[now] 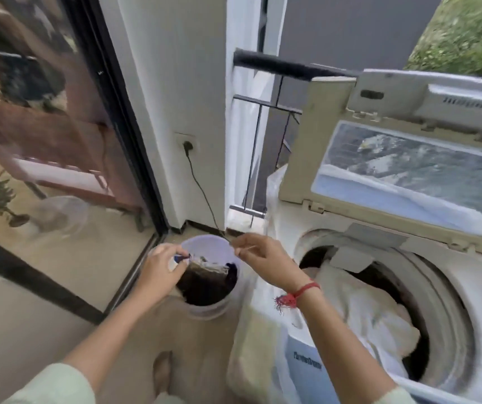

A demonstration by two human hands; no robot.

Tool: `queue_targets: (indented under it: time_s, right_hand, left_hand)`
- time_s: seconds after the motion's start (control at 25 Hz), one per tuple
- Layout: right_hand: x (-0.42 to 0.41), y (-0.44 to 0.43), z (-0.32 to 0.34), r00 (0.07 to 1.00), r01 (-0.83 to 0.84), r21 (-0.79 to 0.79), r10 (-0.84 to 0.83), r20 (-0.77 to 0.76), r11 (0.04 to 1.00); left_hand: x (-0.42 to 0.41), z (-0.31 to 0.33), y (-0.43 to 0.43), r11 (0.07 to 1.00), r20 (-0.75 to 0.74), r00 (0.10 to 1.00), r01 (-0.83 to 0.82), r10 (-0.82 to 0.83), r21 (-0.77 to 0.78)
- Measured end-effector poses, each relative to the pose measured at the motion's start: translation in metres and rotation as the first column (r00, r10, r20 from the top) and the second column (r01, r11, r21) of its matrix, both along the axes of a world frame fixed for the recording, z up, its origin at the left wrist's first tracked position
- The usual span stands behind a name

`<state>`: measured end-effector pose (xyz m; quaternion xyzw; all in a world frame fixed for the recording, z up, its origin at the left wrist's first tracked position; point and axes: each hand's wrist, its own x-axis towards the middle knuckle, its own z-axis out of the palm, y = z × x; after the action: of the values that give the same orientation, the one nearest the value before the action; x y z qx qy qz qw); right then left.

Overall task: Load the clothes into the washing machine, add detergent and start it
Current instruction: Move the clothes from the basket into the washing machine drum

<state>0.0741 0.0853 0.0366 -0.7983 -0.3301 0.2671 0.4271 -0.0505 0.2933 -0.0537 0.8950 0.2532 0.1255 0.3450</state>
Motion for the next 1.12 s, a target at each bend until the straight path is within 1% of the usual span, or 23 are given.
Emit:
queue_targets:
  time_s: [0.12, 0.24, 0.36, 0.44, 0.48, 0.56, 0.64, 0.84, 0.92, 0.96, 1.04, 1.08, 1.12]
  right_hand:
    - [0.007, 0.088, -0.035, 0.997, 0.025, -0.055, -0.029, -0.072, 0.998]
    - [0.019, 0.169, -0.083, 0.974, 0.17, -0.154, -0.189, -0.122, 0.973]
    - [0.031, 0.215, -0.137, 0.92, 0.325, -0.285, -0.371, -0.125, 0.902]
    - [0.035, 0.229, -0.167, 0.904, 0.355, -0.363, -0.416, -0.103, 0.861]
    - [0.035, 0.232, -0.179, 0.908, 0.344, -0.403, -0.41, -0.087, 0.848]
    - [0.033, 0.234, -0.201, 0.928, 0.298, -0.487, -0.368, -0.053, 0.821]
    - [0.032, 0.234, -0.23, 0.934, 0.272, -0.525, -0.352, -0.056, 0.807]
    - [0.023, 0.241, -0.329, 0.978, 0.1, -0.606, -0.19, -0.085, 0.789]
    - [0.02, 0.251, -0.371, 0.995, -0.009, -0.609, -0.055, -0.087, 0.793]
    - [0.018, 0.257, -0.395, 0.996, -0.074, -0.609, 0.029, -0.084, 0.789]
    - [0.012, 0.271, -0.435, 0.977, -0.184, -0.659, 0.206, -0.046, 0.729]
    - [0.009, 0.275, -0.452, 0.969, -0.197, -0.689, 0.243, -0.031, 0.697]
    - [0.008, 0.277, -0.464, 0.973, -0.177, -0.704, 0.229, -0.021, 0.688]
  left_hand:
    - [-0.009, -0.039, 0.068, 0.997, -0.073, 0.997, -0.034, 0.029, -0.072]
    - [-0.003, -0.08, 0.137, 0.992, -0.188, 0.982, -0.04, 0.016, -0.124]
    - [0.004, -0.114, 0.182, 0.99, -0.275, 0.96, 0.015, -0.054, -0.142]
    - [0.008, -0.137, 0.203, 0.985, -0.345, 0.935, 0.027, -0.085, -0.17]
    - [0.011, -0.147, 0.211, 0.982, -0.382, 0.919, 0.029, -0.099, -0.186]
    - [0.017, -0.168, 0.218, 0.974, -0.443, 0.883, 0.061, -0.155, -0.219]
    - [0.024, -0.193, 0.218, 0.974, -0.509, 0.84, 0.093, -0.189, -0.208]
    - [0.043, -0.273, 0.223, 0.993, -0.661, 0.743, 0.113, -0.106, -0.032]
    - [0.047, -0.316, 0.225, 0.99, -0.703, 0.703, 0.137, -0.107, -0.014]
    - [0.046, -0.34, 0.226, 0.984, -0.738, 0.663, 0.176, -0.125, -0.009]
    - [0.045, -0.382, 0.229, 0.964, -0.798, 0.575, 0.266, -0.179, -0.025]
    - [0.044, -0.399, 0.231, 0.959, -0.795, 0.572, 0.282, -0.202, -0.04]
    - [0.043, -0.411, 0.233, 0.96, -0.758, 0.616, 0.274, -0.215, -0.05]
